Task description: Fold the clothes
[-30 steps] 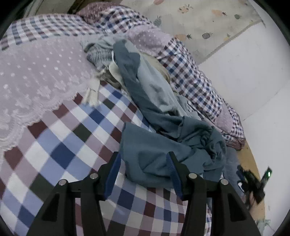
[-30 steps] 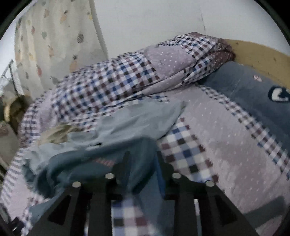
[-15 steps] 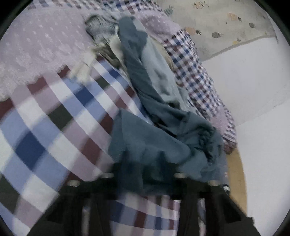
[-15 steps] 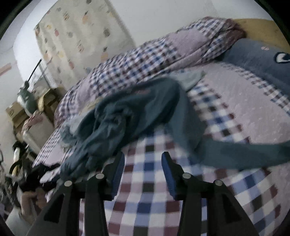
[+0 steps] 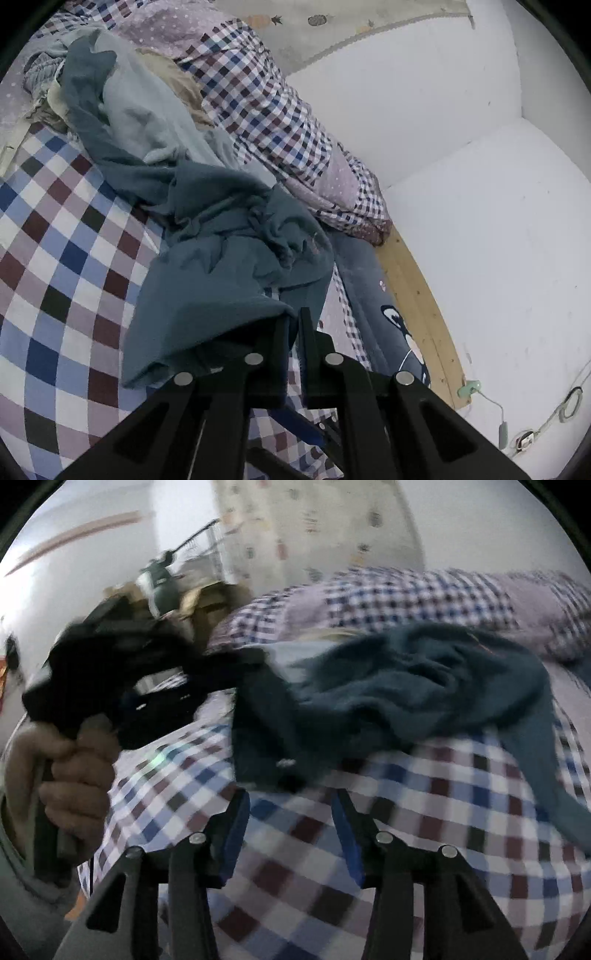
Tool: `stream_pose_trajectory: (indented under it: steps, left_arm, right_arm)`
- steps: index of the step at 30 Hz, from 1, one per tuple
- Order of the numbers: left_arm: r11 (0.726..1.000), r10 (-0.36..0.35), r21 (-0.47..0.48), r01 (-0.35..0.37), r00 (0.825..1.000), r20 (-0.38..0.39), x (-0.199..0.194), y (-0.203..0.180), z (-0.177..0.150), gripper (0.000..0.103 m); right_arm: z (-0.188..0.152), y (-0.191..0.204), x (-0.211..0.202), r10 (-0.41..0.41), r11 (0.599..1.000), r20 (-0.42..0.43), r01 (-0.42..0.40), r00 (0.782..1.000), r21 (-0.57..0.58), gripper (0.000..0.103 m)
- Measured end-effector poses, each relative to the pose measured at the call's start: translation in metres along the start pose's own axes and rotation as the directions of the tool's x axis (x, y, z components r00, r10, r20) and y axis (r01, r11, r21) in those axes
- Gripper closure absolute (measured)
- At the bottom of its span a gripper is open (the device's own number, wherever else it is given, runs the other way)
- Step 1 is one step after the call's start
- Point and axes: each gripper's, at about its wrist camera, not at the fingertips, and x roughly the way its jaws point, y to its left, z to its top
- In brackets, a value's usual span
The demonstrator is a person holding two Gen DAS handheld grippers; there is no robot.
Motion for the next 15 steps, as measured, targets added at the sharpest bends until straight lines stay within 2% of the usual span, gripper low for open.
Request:
stream_pose_trajectory:
  steps: [4,7,9,11,12,13,14,15]
  left_arm:
    - [1.0,0.004,-0.012,-0.004,1.0,-0.031,0.004,0.005,-0.002,0.1]
    - [1.0,-0.013,-0.016,0.012,0.999,-0.045,0.006,0.007,-0.004,0.1]
    - [0.999,-0.035,-0.021,0.034,0.997,-0.066,0.007,0.007,-0.006,0.094]
    - [0.999,-0.045,-0.023,0.043,0.996,-0.08,0.008,0.008,-0.008,0.07]
    - [0.999,-0.045,-0.024,0.044,0.996,-0.082,0.008,0.008,-0.009,0.063]
    - [0.999,-0.045,-0.029,0.043,0.996,-0.082,0.007,0.009,-0.009,0.05]
    - [0.999,-0.045,-0.035,0.042,0.996,-0.083,0.005,0.01,-0.009,0.043]
    - [0.998,-0.045,-0.04,0.042,0.996,-0.083,0.004,0.011,-0.009,0.04]
  right_arm:
    - [0.002,0.013,0.007,-0.037,0.997,0.016,0.038,0.999,-0.063,0.051]
    - [0.009,0.007,0.014,-0.048,0.998,0.025,0.049,0.999,-0.045,0.051]
    - [0.015,0.003,0.021,-0.057,0.998,0.023,0.058,0.998,-0.034,0.051]
    - [0.019,0.001,0.03,-0.059,0.998,0.014,0.059,0.998,-0.027,0.051]
    - [0.022,0.0,0.034,-0.059,0.998,0.009,0.059,0.998,-0.024,0.051]
    - [0.024,0.0,0.038,-0.058,0.998,0.003,0.058,0.998,-0.025,0.051]
    - [0.026,0.0,0.042,-0.055,0.998,-0.005,0.055,0.998,-0.029,0.052]
    - [0.027,0.0,0.046,-0.053,0.998,-0.012,0.052,0.999,-0.034,0.054]
